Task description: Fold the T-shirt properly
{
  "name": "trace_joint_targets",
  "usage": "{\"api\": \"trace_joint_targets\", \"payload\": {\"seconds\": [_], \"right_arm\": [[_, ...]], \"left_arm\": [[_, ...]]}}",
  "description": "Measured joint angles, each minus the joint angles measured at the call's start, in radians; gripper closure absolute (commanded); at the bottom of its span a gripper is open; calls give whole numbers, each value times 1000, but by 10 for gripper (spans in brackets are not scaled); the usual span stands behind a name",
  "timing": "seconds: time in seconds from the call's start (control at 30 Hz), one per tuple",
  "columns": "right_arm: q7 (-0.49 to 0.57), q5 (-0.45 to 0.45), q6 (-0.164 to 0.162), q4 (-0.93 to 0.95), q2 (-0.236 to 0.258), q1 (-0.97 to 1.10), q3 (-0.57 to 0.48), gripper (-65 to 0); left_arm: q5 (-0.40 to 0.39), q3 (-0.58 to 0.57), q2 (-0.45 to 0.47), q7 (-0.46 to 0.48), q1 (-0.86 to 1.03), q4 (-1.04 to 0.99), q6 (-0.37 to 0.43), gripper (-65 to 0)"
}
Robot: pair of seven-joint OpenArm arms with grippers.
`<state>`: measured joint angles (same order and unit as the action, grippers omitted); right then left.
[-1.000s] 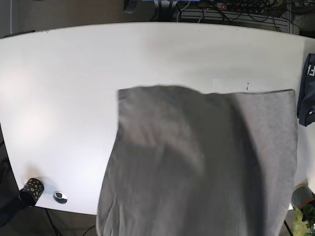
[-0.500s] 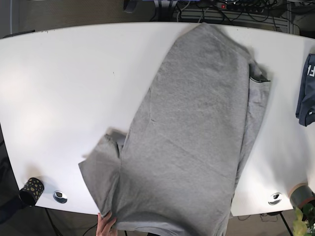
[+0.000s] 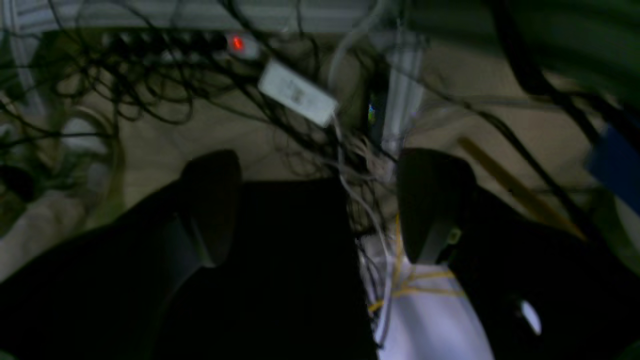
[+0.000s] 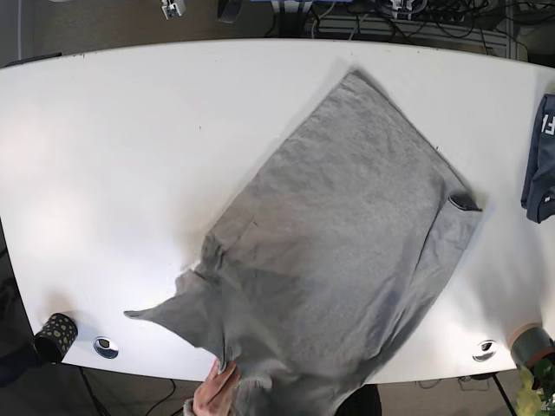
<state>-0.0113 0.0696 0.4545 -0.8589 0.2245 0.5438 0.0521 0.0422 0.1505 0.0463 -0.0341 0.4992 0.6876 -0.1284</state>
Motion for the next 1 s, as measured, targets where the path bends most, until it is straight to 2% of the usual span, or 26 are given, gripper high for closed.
{"api": "trace_joint_targets", "payload": {"seconds": [0.17,0.47,0.77,0.87,1.0], "right_arm": [[80,6,-2,116,0,-32,5,-166],[88,6,-3,92,0,27,6,-166],[85,6,1,-106,0,169,8,-166],[87,6,5,-164,-3,210,45,-166],[85,7,5,-240,2,268,91,-166]], "left_arm": [[0,2,21,27,-56,-123,-1,-444],[-2,2,31,80,-42,-116,1,-444],[-2,2,31,65,124,212,1,-444],[-5,1,29,43,170,340,1,-444],[-8,2,14,-33,230,487,2,-444]]}}
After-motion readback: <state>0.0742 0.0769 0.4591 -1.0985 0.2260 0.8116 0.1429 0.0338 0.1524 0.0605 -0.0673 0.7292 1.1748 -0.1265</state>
